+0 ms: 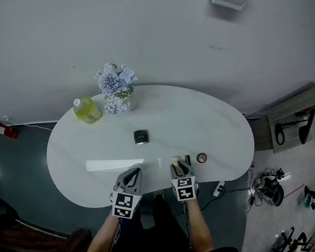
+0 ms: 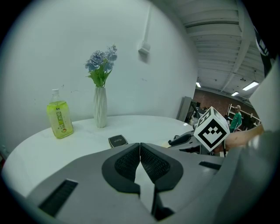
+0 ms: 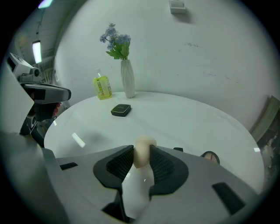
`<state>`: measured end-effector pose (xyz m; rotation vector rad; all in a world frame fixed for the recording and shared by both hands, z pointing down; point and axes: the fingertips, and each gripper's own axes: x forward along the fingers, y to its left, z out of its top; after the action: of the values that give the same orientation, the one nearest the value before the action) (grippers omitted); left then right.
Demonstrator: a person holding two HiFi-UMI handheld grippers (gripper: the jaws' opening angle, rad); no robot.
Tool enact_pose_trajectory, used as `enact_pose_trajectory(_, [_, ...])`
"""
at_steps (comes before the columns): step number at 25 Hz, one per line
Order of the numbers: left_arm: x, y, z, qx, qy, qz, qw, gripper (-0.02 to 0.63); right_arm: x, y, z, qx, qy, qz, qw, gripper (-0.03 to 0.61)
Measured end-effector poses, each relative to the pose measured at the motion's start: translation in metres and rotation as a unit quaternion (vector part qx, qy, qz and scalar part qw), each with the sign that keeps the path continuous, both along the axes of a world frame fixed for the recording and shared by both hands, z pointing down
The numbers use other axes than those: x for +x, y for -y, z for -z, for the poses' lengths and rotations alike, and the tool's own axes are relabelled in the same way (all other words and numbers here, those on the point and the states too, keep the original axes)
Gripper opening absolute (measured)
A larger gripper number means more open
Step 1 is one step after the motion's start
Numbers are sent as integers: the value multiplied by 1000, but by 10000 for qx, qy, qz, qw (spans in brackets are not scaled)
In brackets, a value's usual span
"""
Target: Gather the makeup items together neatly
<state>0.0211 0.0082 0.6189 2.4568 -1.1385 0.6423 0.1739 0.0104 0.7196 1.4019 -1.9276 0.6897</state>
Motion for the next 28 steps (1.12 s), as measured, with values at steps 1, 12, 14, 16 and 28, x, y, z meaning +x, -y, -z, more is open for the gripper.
enact_pose_trajectory(1, [-1, 0, -2, -17, 11, 14, 10000, 20, -1, -1, -3, -32, 0, 17, 10000, 132])
enact_pose_trajectory(12, [0, -6, -9, -93, 45, -32, 9999, 20, -5, -7, -16, -86, 78, 57, 9999, 135])
enact_pose_trajectory(14, [0, -6, -8, -79, 57, -54, 9999, 20, -3, -6, -14, -14, 93, 14, 10000, 135])
enact_pose_trajectory(16, [0, -6, -6, -55, 55, -62, 10000, 20, -1, -6, -11, 64, 115, -77, 9999, 148])
enact_pose_trajectory(28, [4, -5, 17, 192, 12, -153, 9997, 20, 0, -2, 32, 514, 181, -224, 9983, 175])
